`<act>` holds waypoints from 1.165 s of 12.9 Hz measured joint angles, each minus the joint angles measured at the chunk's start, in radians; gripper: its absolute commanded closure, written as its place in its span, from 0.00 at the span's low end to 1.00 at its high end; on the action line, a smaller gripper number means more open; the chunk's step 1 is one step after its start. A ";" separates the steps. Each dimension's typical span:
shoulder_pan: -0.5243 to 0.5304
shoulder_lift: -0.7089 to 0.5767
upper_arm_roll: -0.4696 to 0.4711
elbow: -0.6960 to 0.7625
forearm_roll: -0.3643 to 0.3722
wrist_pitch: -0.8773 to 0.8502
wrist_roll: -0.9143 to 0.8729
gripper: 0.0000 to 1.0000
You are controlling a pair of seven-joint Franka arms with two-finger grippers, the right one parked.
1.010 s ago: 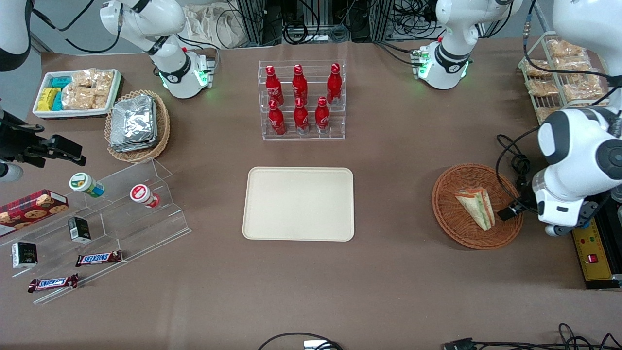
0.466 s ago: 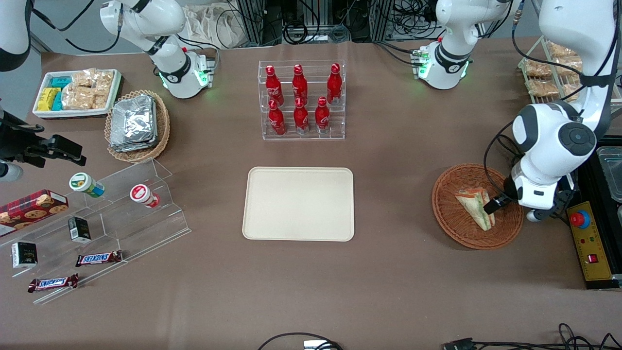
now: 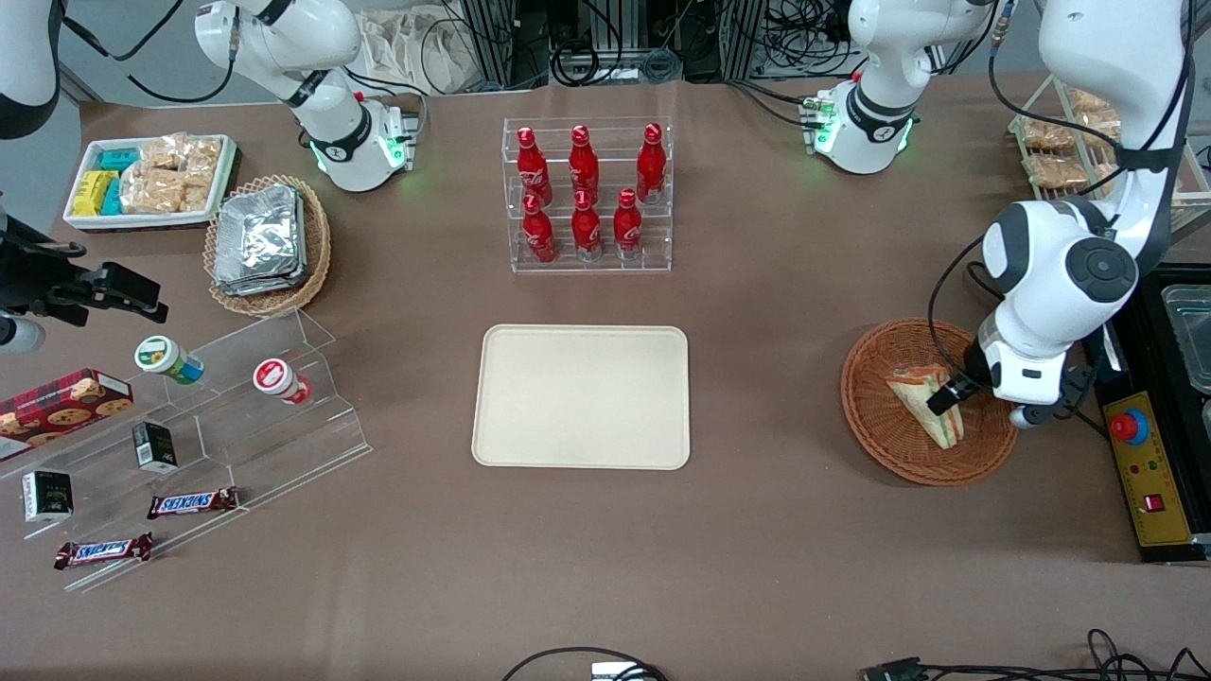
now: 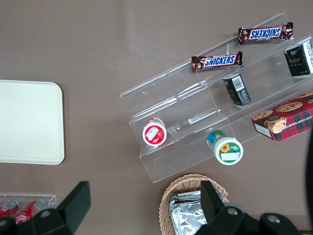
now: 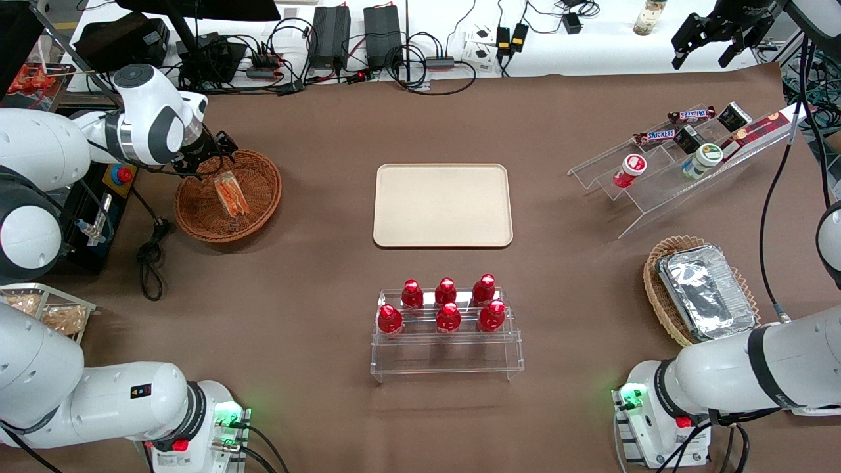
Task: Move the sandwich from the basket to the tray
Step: 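Close the left gripper on the wrapped sandwich's edge, then lift the sandwich and carry it over the cream tray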
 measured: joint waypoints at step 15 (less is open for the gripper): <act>0.000 0.074 0.001 -0.039 0.006 0.000 0.005 0.84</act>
